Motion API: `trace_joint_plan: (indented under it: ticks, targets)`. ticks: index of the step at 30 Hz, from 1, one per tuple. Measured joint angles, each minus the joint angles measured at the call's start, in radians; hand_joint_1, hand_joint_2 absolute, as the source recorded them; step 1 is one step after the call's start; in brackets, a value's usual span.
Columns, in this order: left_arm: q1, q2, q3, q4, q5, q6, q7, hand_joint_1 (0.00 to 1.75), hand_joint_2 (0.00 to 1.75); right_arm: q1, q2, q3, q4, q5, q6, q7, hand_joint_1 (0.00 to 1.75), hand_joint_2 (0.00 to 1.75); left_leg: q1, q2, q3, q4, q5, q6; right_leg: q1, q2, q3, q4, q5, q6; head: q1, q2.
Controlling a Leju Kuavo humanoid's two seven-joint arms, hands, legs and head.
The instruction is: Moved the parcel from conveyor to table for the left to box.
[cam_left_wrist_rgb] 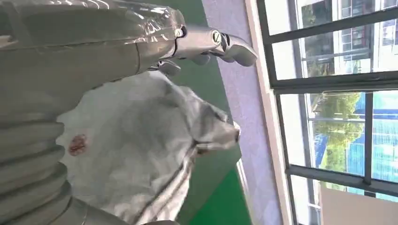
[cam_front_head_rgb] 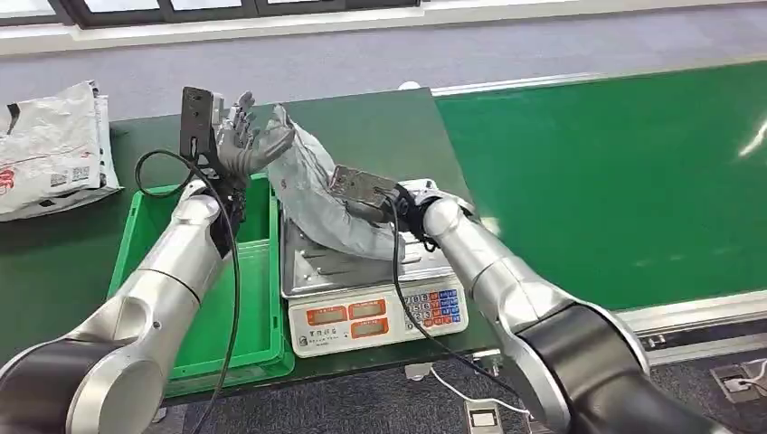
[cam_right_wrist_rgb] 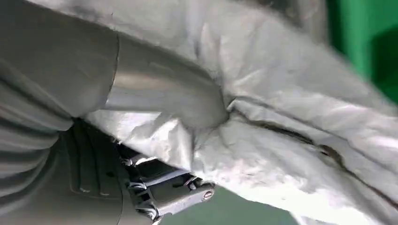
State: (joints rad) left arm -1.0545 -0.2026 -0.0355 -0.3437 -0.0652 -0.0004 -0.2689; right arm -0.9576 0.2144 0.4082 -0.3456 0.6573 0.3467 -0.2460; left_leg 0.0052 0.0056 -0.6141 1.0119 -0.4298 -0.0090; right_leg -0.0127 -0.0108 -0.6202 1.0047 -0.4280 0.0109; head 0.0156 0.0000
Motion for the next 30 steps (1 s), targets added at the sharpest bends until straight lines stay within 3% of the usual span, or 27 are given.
trace_joint_plan:
  ticks: [11, 30]
  targets:
    - [0.006, 0.008, 0.000, 0.004, 0.000, -0.003, 0.000, 0.00, 1.75, 0.030, -0.045, 0.005, 0.010, -0.021, -0.082, 0.044, 0.00, 1.75, 0.000, 0.000, 0.000, 0.000, 0.000, 0.000, 0.000, 0.001, 0.000, 0.000, 0.000, 0.000, 0.000, 0.000]
    - [0.009, 0.015, 0.000, 0.005, 0.000, -0.003, 0.000, 0.00, 1.75, 0.034, -0.051, 0.005, 0.010, -0.029, -0.111, 0.048, 0.00, 1.75, 0.000, 0.000, 0.000, 0.000, 0.000, 0.000, 0.000, 0.000, 0.000, 0.000, 0.000, 0.000, 0.000, 0.000]
